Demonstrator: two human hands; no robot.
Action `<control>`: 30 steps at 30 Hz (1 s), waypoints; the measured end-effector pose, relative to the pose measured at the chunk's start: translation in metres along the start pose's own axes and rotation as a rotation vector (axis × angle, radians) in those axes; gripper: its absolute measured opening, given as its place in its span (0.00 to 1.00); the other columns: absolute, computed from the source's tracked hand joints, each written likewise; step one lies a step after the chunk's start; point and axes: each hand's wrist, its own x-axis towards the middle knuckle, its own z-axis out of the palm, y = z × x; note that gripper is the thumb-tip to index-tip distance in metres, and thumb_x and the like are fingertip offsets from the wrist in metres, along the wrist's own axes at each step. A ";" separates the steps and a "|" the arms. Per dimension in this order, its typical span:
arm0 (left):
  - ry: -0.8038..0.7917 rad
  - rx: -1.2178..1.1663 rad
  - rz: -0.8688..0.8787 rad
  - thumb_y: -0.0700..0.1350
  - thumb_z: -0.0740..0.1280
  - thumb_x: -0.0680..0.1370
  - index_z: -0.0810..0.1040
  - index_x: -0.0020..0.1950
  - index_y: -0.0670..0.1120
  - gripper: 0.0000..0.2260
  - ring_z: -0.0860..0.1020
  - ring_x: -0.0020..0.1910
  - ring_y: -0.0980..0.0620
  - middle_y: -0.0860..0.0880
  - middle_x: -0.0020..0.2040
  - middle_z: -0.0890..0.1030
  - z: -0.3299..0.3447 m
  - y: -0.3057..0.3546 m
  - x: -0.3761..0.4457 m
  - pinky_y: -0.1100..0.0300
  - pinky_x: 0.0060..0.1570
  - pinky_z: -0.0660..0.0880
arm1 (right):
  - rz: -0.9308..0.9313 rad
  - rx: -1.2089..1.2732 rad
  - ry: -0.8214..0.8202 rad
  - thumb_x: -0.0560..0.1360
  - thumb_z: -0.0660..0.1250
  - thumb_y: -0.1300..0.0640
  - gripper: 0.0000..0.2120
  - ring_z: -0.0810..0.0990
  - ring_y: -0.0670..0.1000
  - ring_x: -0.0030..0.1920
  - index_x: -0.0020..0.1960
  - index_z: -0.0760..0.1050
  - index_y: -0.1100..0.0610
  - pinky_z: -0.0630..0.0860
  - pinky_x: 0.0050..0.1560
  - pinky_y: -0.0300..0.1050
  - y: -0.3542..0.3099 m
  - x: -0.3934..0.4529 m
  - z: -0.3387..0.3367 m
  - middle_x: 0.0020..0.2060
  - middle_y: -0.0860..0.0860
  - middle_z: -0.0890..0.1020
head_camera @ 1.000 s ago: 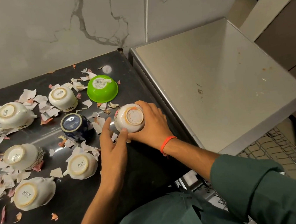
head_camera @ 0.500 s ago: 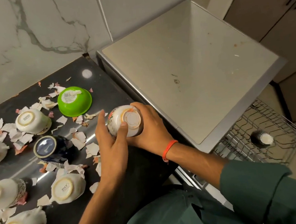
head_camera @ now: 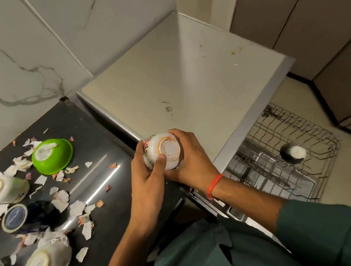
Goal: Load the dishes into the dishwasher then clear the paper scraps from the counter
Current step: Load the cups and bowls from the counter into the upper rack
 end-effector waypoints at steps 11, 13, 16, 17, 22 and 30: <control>-0.222 0.087 -0.066 0.46 0.67 0.83 0.64 0.80 0.57 0.26 0.77 0.67 0.57 0.54 0.71 0.77 0.101 0.014 -0.037 0.54 0.70 0.73 | 0.071 0.075 0.110 0.60 0.85 0.48 0.46 0.72 0.42 0.62 0.71 0.65 0.45 0.70 0.59 0.31 0.061 -0.044 -0.095 0.62 0.43 0.68; -0.264 0.132 -0.063 0.46 0.67 0.83 0.62 0.80 0.58 0.27 0.77 0.68 0.57 0.53 0.72 0.76 0.117 0.014 -0.042 0.57 0.67 0.75 | 0.095 0.086 0.115 0.60 0.84 0.48 0.46 0.71 0.41 0.61 0.73 0.64 0.44 0.70 0.59 0.31 0.073 -0.053 -0.109 0.63 0.44 0.68; -0.326 0.207 -0.043 0.52 0.69 0.79 0.62 0.80 0.58 0.31 0.76 0.68 0.58 0.52 0.73 0.74 0.145 0.014 -0.050 0.57 0.65 0.77 | 0.112 0.086 0.144 0.62 0.82 0.47 0.44 0.71 0.42 0.61 0.73 0.65 0.45 0.70 0.60 0.31 0.090 -0.068 -0.131 0.65 0.46 0.69; -0.345 0.228 -0.036 0.53 0.70 0.78 0.62 0.80 0.58 0.32 0.75 0.66 0.64 0.53 0.74 0.71 0.154 0.014 -0.054 0.63 0.62 0.77 | 0.113 0.087 0.157 0.63 0.82 0.47 0.43 0.71 0.42 0.62 0.72 0.65 0.46 0.71 0.61 0.32 0.096 -0.073 -0.137 0.64 0.47 0.69; -0.405 0.386 0.021 0.48 0.68 0.82 0.60 0.79 0.59 0.29 0.67 0.56 0.82 0.59 0.73 0.63 0.186 0.016 -0.067 0.83 0.44 0.68 | 0.146 0.139 0.211 0.63 0.80 0.44 0.40 0.70 0.42 0.62 0.71 0.66 0.44 0.69 0.60 0.32 0.116 -0.085 -0.161 0.63 0.47 0.70; -0.543 0.450 0.124 0.44 0.67 0.82 0.64 0.77 0.58 0.26 0.69 0.61 0.79 0.58 0.72 0.70 0.196 0.036 -0.048 0.82 0.49 0.69 | 0.188 0.219 0.299 0.63 0.78 0.44 0.41 0.70 0.44 0.63 0.72 0.65 0.45 0.69 0.61 0.32 0.126 -0.070 -0.166 0.64 0.47 0.69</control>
